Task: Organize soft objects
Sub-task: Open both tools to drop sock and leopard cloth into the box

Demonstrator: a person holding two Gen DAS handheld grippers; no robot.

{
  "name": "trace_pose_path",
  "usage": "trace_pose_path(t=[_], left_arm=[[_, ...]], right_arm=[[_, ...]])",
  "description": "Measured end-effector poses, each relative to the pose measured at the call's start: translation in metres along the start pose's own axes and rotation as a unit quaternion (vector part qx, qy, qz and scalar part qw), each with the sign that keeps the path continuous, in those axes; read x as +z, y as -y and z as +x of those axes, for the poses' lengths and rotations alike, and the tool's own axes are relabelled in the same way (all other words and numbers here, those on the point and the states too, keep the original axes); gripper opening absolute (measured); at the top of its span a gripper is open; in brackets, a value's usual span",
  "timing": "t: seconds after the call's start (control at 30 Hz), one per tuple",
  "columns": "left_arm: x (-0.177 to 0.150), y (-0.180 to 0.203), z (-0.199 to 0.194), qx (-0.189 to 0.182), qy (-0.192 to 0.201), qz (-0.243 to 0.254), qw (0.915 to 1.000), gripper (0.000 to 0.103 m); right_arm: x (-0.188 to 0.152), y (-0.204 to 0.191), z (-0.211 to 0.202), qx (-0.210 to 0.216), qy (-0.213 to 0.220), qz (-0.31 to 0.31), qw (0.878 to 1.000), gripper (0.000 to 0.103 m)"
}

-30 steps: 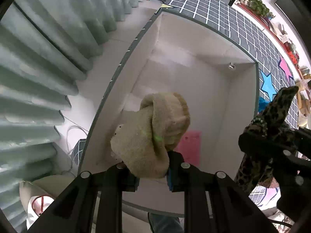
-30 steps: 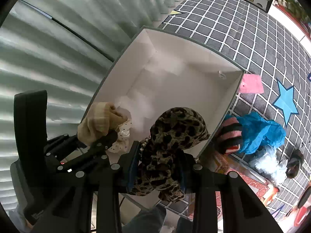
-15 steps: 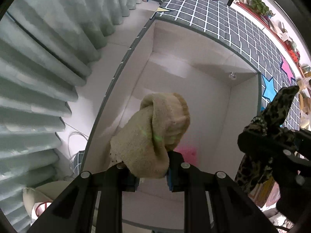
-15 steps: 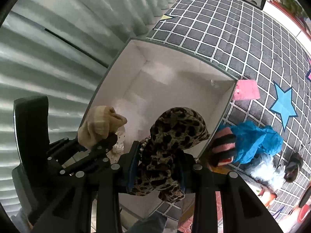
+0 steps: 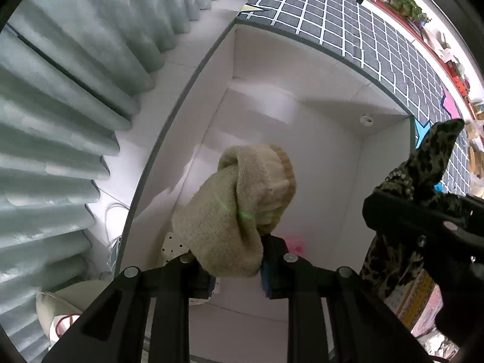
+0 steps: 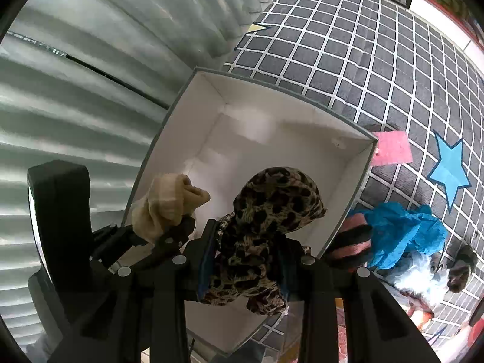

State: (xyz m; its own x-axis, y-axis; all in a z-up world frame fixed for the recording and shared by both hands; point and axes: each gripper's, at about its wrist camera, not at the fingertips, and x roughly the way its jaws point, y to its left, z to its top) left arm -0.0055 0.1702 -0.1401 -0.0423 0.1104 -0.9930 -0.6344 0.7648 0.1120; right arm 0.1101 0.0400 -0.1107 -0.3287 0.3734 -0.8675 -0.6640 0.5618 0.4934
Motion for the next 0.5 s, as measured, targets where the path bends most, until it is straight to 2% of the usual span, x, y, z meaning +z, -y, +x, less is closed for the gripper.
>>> trace_pose_path(t=[0.07, 0.13, 0.2, 0.23, 0.3, 0.43, 0.5], left_arm=[[0.0008, -0.0005, -0.0003, -0.003, 0.002, -0.003, 1.0000, 0.030], [0.0020, -0.0009, -0.0008, -0.006, 0.004, -0.004, 1.0000, 0.040], [0.0020, -0.0011, -0.0018, -0.006, 0.009, -0.006, 0.9999, 0.060], [0.0019, -0.0009, -0.0031, -0.005, 0.012, -0.006, 0.9999, 0.065], [0.0014, 0.0001, -0.0053, -0.002, 0.016, -0.006, 0.9999, 0.077], [0.0010, -0.0002, -0.0060, -0.014, 0.009, -0.011, 0.9998, 0.082], [0.0009, -0.0030, -0.0066, -0.023, 0.011, -0.024, 0.9994, 0.093]], right_arm=[[0.0009, 0.0005, 0.0022, 0.005, -0.004, 0.004, 1.000, 0.036], [0.0020, 0.0014, 0.0038, 0.006, -0.005, 0.004, 1.000, 0.036], [0.0026, 0.0019, 0.0037, 0.006, -0.004, 0.002, 1.000, 0.036], [0.0027, 0.0025, 0.0038, 0.007, -0.004, 0.002, 1.000, 0.037], [0.0032, 0.0037, 0.0044, 0.005, -0.003, 0.003, 1.000, 0.046], [0.0032, 0.0057, -0.0020, 0.007, 0.007, 0.005, 1.000, 0.048], [0.0045, 0.0056, -0.0044, 0.006, 0.012, 0.003, 1.000, 0.062]])
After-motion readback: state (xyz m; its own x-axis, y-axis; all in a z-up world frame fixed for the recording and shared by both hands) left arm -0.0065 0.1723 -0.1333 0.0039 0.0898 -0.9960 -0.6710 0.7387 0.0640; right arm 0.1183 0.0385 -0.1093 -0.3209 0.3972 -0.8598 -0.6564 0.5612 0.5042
